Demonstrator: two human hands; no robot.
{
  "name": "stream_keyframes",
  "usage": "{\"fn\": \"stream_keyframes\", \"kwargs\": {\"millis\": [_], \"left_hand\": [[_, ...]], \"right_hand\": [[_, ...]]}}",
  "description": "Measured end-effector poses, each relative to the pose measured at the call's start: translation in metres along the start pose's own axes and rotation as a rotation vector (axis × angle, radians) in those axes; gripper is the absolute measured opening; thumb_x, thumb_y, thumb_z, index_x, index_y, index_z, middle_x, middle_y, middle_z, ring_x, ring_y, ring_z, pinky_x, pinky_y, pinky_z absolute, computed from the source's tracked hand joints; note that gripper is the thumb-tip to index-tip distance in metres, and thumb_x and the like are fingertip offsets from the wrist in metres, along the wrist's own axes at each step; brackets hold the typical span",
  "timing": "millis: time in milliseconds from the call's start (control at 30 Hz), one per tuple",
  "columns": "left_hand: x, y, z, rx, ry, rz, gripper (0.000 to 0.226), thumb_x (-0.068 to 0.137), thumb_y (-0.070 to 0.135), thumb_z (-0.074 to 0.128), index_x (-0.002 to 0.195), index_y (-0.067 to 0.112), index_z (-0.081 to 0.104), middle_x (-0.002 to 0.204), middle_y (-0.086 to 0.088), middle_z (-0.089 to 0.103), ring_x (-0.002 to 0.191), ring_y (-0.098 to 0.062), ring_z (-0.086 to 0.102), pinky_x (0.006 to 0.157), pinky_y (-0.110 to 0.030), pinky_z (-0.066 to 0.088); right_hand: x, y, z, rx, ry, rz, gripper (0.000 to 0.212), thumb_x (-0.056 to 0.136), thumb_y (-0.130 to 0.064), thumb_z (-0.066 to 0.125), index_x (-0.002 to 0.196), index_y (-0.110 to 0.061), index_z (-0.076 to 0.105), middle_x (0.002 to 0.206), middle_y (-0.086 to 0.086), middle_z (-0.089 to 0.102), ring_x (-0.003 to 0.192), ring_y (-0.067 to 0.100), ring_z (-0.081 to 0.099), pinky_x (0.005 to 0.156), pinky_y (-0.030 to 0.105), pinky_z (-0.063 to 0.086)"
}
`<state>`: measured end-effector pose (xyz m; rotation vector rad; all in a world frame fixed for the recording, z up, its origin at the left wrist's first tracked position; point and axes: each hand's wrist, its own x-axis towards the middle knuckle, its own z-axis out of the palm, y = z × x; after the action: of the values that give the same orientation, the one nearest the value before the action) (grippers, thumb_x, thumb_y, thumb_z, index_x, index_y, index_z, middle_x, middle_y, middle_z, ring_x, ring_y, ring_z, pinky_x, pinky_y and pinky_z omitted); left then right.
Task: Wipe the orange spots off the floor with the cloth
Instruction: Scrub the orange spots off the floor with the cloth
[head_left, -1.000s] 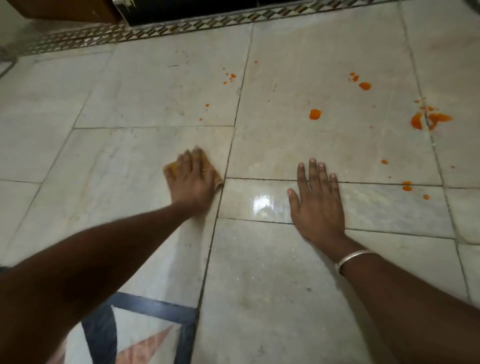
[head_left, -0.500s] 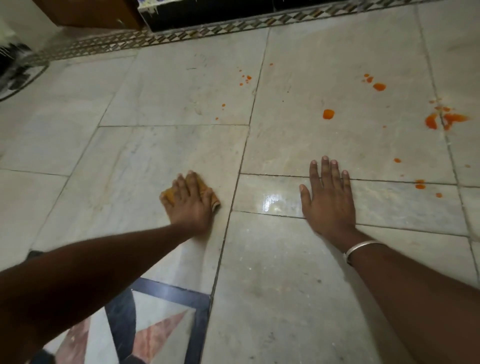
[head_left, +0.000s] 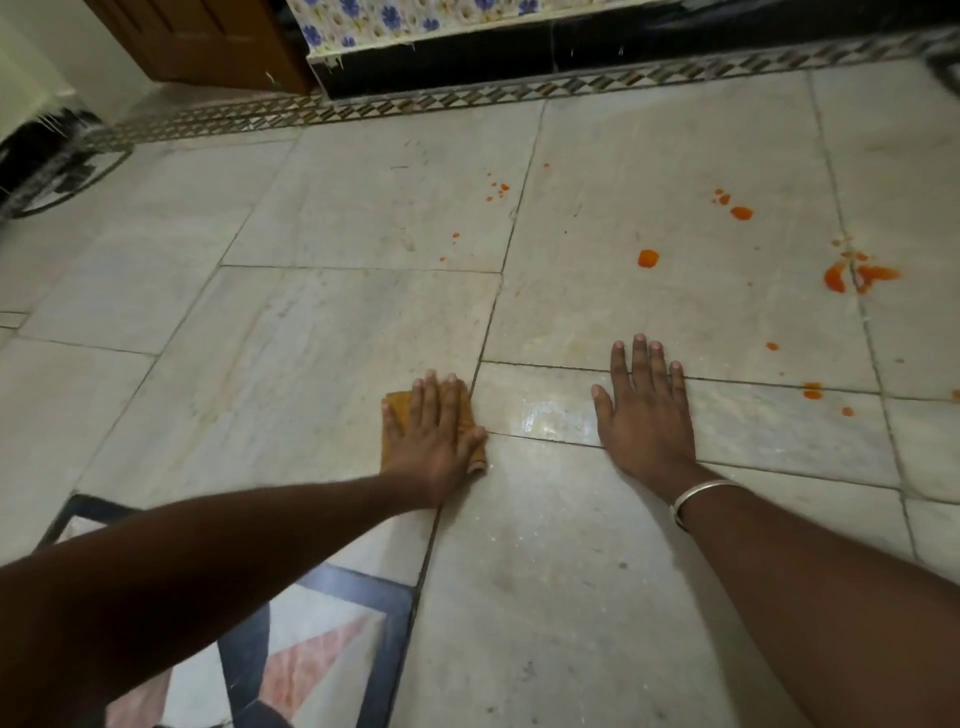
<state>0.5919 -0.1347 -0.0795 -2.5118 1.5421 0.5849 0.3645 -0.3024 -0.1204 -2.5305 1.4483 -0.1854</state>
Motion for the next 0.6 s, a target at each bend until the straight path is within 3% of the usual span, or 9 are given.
{"fn": "stream_keyframes", "kwargs": {"millis": [100, 200, 267, 333, 467, 533, 600], "left_hand": [[-0.012, -0.01, -0.009, -0.061, 0.067, -0.055, 0.097, 0.097, 0.079, 0.015, 0.16, 0.017, -0.026, 0.165, -0.007, -0.035, 0.156, -0.03, -0.025, 0.125, -0.058, -0.014], [-0.039, 0.009, -0.004, -0.002, 0.068, 0.001, 0.105, 0.094, 0.077, 0.036, 0.165, 0.011, -0.005, 0.173, -0.012, -0.005, 0.159, -0.036, 0.002, 0.126, -0.055, 0.008], [-0.039, 0.01, -0.007, 0.065, 0.074, -0.021, 0.093, 0.094, 0.063, 0.055, 0.161, 0.011, 0.016, 0.164, -0.017, 0.02, 0.148, -0.038, 0.025, 0.12, -0.053, 0.027], [-0.027, 0.005, -0.02, 0.049, 0.114, -0.032, 0.072, 0.09, 0.046, 0.069, 0.146, 0.014, 0.037, 0.144, -0.016, 0.041, 0.129, -0.034, 0.042, 0.104, -0.045, 0.042], [-0.007, 0.01, -0.056, -0.169, 0.195, -0.071, 0.014, 0.09, 0.019, 0.068, 0.098, 0.017, 0.056, 0.099, -0.003, 0.058, 0.096, -0.027, 0.06, 0.072, -0.034, 0.043], [-0.006, 0.029, -0.078, -0.378, 0.218, -0.068, 0.012, 0.087, 0.018, 0.072, 0.091, 0.014, 0.06, 0.088, -0.002, 0.062, 0.086, -0.027, 0.064, 0.064, -0.034, 0.045], [-0.01, 0.054, -0.104, -0.583, 0.204, -0.018, 0.015, 0.083, 0.021, 0.075, 0.092, 0.012, 0.067, 0.084, -0.002, 0.067, 0.078, -0.018, 0.064, 0.061, -0.03, 0.048]], "right_hand": [[0.004, 0.002, -0.01, 0.012, -0.117, -0.018, 0.068, 0.107, -0.049, 0.017, 0.164, -0.014, 0.005, 0.172, 0.014, -0.003, 0.159, 0.029, -0.004, 0.128, 0.045, -0.006], [0.007, 0.004, -0.019, 0.069, -0.202, -0.006, 0.068, 0.109, -0.046, 0.029, 0.165, -0.017, 0.003, 0.172, 0.01, -0.01, 0.158, 0.026, -0.011, 0.126, 0.043, -0.009], [0.007, 0.002, -0.026, 0.154, -0.24, 0.023, 0.066, 0.108, -0.042, 0.033, 0.165, -0.017, 0.008, 0.172, 0.011, -0.008, 0.159, 0.027, -0.01, 0.127, 0.043, -0.008], [-0.003, -0.001, -0.034, 0.223, -0.284, 0.048, 0.066, 0.107, -0.036, 0.038, 0.164, -0.017, 0.012, 0.172, 0.013, -0.007, 0.158, 0.028, -0.009, 0.127, 0.042, -0.007], [-0.02, -0.02, -0.051, 0.391, -0.371, 0.038, 0.071, 0.102, -0.024, 0.05, 0.164, -0.018, 0.017, 0.172, 0.01, -0.004, 0.159, 0.024, -0.007, 0.128, 0.04, 0.0], [-0.02, -0.029, -0.062, 0.581, -0.407, 0.043, 0.075, 0.098, -0.023, 0.06, 0.163, -0.021, 0.023, 0.173, 0.006, 0.003, 0.159, 0.021, 0.0, 0.126, 0.038, 0.012], [-0.018, -0.038, -0.077, 0.927, -0.481, 0.085, 0.083, 0.091, -0.027, 0.074, 0.16, -0.027, 0.029, 0.169, -0.001, 0.019, 0.155, 0.02, 0.02, 0.119, 0.038, 0.028]]}}
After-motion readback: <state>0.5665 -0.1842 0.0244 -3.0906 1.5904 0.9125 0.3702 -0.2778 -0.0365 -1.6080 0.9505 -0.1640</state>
